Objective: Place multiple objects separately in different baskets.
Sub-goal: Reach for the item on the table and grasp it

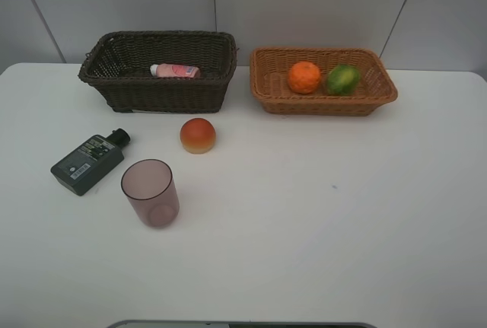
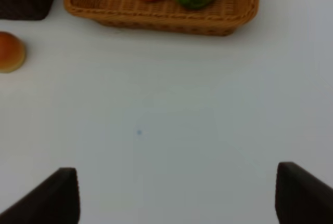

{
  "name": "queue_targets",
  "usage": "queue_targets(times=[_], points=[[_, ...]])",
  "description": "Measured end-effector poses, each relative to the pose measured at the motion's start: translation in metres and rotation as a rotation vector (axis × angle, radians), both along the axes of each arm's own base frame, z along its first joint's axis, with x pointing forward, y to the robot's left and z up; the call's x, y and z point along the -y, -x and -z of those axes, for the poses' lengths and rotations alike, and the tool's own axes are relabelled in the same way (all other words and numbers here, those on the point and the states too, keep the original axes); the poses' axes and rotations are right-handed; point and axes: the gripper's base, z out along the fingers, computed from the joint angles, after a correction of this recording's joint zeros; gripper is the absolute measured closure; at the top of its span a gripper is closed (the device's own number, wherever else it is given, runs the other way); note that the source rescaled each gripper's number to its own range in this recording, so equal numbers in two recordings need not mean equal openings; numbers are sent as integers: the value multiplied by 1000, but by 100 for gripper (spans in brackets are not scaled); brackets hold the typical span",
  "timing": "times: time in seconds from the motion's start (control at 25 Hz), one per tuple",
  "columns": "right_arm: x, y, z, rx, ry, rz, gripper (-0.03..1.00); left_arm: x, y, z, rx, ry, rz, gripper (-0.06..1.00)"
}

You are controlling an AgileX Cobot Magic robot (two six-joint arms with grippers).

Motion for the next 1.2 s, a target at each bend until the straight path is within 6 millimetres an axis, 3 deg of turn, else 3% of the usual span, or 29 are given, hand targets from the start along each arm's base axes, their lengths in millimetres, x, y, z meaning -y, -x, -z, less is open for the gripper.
queue_targets(times=[0.24,0.56,0.96,1.2], points=[[7,29,27,60,6,-26,22,0,0,0,0,0,0,-4],[8,41,48,79,-26,-42,22,0,0,0,0,0,0,-4],[11,53,53,224,-56,-36,22,0,0,0,0,0,0,-4],[13,63,53,287,-35,157,22,0,0,0,0,0,0,-4]])
